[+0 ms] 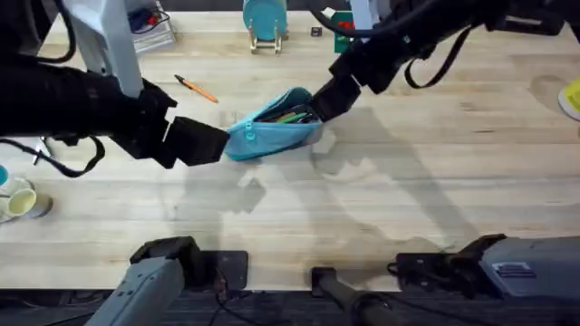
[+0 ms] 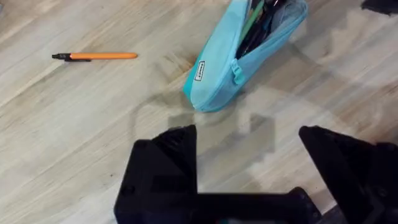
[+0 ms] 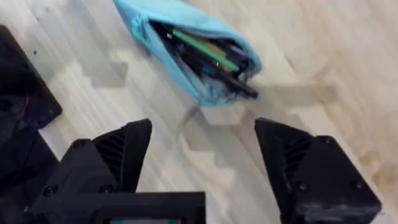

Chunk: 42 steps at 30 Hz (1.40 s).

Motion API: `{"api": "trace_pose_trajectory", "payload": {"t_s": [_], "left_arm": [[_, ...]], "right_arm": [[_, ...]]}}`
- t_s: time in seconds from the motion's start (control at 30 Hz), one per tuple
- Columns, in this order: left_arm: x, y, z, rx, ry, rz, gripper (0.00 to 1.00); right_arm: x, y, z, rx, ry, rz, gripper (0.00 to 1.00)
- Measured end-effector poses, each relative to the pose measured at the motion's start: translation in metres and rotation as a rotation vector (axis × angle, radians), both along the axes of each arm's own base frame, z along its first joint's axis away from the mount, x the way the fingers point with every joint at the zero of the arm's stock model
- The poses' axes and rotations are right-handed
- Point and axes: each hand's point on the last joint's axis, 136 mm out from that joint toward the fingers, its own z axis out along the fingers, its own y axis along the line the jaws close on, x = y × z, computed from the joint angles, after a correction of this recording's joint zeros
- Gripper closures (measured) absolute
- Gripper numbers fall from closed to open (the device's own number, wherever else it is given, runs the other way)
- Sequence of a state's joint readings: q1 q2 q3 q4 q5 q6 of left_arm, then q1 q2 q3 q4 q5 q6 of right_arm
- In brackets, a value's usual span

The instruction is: Unzip the bag, pick up the pens from the table one at a time and place them inside, then zip the bag closed.

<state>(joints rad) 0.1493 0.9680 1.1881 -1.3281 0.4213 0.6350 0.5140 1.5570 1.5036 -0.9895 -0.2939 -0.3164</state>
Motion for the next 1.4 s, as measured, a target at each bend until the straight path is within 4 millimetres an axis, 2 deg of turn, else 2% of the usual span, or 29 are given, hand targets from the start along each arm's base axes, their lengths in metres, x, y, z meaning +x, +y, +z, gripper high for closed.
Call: {"api": "trace_pose_trajectory", "payload": {"t_s": [0.13,0.3,0.57,0.7,0.83,1.0,1.17,1.4], "left_arm": [[0.0,0.0,0.0,0.0,0.0,0.0,0.006],[0.0,-0.001,0.0,-0.003,-0.001,-0.002,0.006],[0.01,-0.01,0.011,-0.057,-0.063,-0.035,0.007],[0.02,-0.01,0.013,-0.063,-0.091,-0.042,0.006],[0.042,-0.008,0.019,-0.072,-0.144,-0.019,0.006],[0.081,0.004,0.02,-0.145,-0.141,0.163,0.008],[0.11,0.02,-0.004,-0.225,-0.023,0.397,0.006],[0.139,0.039,-0.032,-0.317,0.093,0.704,0.006]], "right_arm": [[-0.006,-0.005,-0.003,-0.017,0.037,-0.022,0.005],[-0.008,-0.006,0.002,-0.011,0.028,-0.032,0.005],[-0.004,-0.004,0.006,0.002,0.005,-0.032,0.005],[-0.002,-0.003,0.008,0.01,-0.008,-0.032,0.005],[-0.001,-0.002,0.008,0.012,-0.011,-0.032,0.005],[-0.001,-0.002,0.008,0.012,-0.011,-0.032,0.005],[-0.001,-0.002,0.008,0.012,-0.011,-0.032,0.005],[0.001,-0.004,0.008,0.012,-0.011,-0.039,0.005]]}}
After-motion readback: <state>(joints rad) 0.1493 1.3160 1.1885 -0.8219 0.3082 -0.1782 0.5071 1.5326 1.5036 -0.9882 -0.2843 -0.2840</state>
